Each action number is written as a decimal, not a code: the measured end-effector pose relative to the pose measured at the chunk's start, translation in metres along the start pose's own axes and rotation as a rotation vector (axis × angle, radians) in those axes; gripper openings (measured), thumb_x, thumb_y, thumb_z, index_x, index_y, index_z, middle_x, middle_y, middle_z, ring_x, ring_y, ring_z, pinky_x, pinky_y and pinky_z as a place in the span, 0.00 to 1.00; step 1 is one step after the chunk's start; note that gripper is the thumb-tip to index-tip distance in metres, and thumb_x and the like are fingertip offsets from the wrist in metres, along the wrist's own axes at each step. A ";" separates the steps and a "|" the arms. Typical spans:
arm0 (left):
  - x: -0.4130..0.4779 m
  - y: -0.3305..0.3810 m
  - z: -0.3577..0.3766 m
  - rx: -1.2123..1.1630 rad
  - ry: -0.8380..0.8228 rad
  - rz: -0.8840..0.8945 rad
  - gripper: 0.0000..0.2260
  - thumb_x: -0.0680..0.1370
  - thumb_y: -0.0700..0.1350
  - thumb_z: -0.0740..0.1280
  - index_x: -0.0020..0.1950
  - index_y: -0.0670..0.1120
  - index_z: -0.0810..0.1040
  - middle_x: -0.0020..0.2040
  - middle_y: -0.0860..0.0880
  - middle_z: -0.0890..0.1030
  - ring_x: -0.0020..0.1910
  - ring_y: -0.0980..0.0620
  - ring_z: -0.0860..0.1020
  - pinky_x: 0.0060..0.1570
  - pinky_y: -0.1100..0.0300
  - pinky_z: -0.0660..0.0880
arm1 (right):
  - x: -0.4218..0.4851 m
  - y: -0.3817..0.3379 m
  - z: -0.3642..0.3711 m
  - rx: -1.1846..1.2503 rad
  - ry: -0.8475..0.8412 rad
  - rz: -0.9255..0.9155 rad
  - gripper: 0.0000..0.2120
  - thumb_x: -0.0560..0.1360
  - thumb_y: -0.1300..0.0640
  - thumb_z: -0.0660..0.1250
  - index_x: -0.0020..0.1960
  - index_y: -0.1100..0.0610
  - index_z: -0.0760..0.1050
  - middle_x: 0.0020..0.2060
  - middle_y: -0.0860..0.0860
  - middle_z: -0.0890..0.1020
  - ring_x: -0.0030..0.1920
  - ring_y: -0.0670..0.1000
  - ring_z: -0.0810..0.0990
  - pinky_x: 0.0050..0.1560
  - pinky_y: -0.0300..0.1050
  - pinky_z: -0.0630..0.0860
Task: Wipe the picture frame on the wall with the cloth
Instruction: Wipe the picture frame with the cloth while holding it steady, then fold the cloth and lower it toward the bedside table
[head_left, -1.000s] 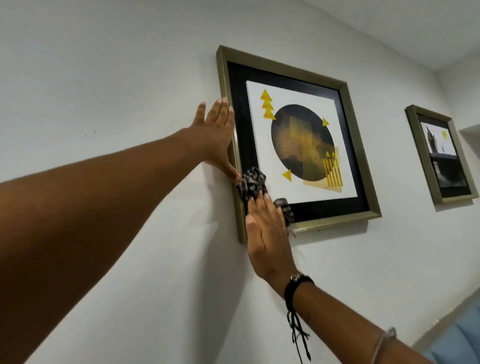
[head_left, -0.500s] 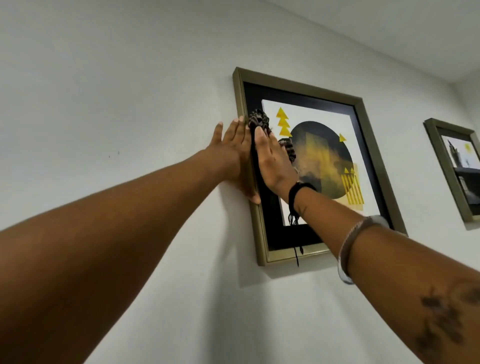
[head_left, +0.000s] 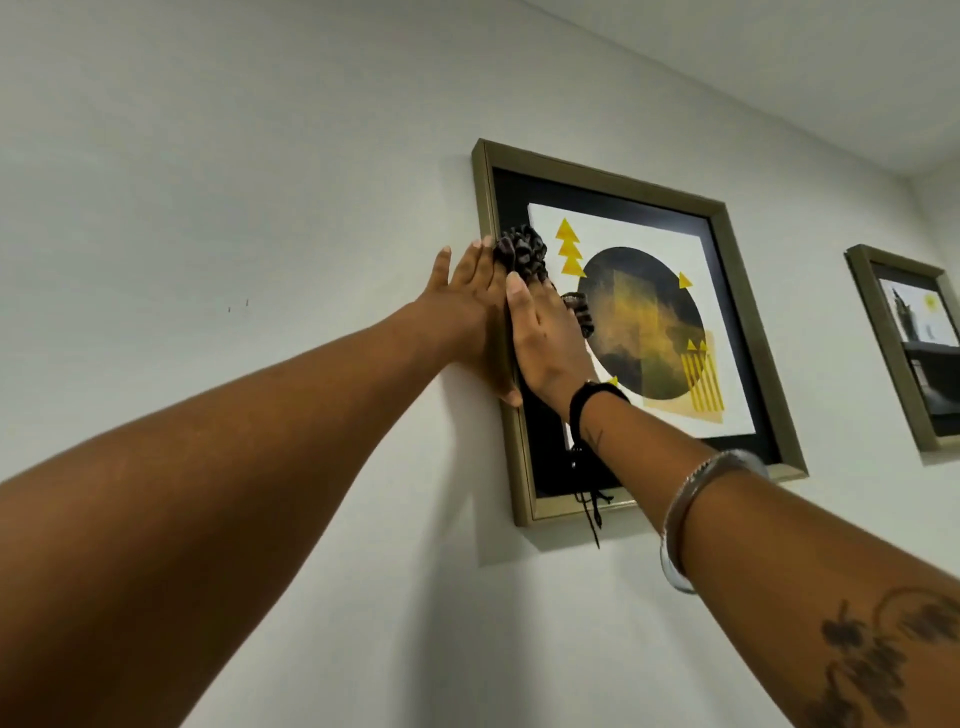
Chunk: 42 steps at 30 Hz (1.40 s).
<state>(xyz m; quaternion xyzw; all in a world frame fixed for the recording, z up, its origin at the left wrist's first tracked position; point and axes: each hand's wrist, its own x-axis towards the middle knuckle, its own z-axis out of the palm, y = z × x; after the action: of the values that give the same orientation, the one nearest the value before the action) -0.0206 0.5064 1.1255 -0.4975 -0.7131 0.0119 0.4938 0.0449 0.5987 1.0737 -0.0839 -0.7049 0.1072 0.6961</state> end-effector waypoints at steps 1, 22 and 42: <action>0.002 -0.001 0.003 0.003 0.014 -0.004 0.67 0.59 0.73 0.72 0.77 0.42 0.33 0.79 0.39 0.33 0.77 0.42 0.30 0.73 0.40 0.32 | -0.012 0.003 0.000 0.007 -0.016 0.018 0.30 0.80 0.38 0.45 0.69 0.56 0.71 0.69 0.56 0.74 0.73 0.57 0.67 0.72 0.63 0.62; -0.178 0.060 0.055 -0.994 0.200 -0.185 0.29 0.71 0.38 0.63 0.73 0.40 0.64 0.72 0.39 0.70 0.72 0.40 0.67 0.71 0.46 0.61 | -0.147 -0.011 -0.007 0.235 0.021 0.526 0.27 0.73 0.63 0.67 0.72 0.58 0.69 0.66 0.55 0.78 0.56 0.48 0.80 0.53 0.32 0.77; -0.428 -0.007 0.090 -1.956 -0.222 -0.876 0.07 0.77 0.47 0.69 0.48 0.44 0.79 0.40 0.48 0.82 0.35 0.55 0.79 0.36 0.61 0.75 | -0.362 -0.170 0.036 1.131 -0.341 1.233 0.25 0.73 0.61 0.59 0.68 0.69 0.71 0.61 0.65 0.77 0.61 0.64 0.78 0.67 0.63 0.71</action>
<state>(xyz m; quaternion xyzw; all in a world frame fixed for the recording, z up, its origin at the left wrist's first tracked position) -0.0824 0.2368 0.7869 -0.3741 -0.5704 -0.6960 -0.2243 0.0198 0.3363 0.7698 -0.0752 -0.4690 0.8137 0.3351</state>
